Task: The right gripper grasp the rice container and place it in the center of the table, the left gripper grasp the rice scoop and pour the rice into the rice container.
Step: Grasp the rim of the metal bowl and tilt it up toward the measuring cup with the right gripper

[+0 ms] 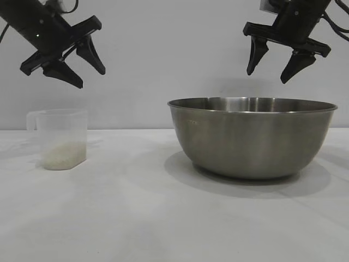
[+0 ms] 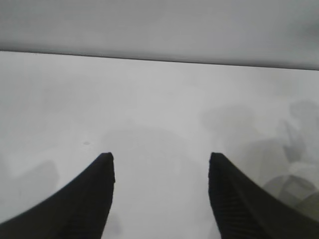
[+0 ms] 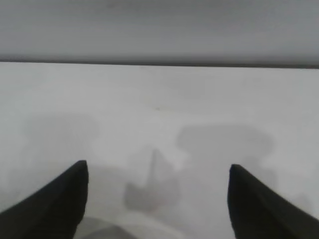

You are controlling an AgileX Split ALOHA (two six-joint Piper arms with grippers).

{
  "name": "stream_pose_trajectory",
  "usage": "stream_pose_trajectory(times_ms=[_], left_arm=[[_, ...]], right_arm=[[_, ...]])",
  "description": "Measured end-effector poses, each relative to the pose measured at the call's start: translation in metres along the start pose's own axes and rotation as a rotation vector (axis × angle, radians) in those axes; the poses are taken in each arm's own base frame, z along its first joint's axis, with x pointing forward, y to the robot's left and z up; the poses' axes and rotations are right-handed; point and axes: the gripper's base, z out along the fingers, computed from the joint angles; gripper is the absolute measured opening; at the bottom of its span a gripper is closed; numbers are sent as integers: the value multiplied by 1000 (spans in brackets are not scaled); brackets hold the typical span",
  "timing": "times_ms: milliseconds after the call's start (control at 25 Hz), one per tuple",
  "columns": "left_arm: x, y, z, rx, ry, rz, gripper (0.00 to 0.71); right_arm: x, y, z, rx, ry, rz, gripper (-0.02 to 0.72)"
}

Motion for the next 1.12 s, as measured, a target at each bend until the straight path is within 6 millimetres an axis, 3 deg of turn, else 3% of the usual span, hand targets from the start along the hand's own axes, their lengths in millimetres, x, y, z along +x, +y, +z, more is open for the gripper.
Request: stream_pose_trajectory(times_ms=[640,1120], left_arm=[[0,0,0,0,0,0,414],[0,0,0,0,0,0,414]], right_arm=[[2,0,-2,2,31,-11,543],[14,16,-65,-11,273,-84,543]])
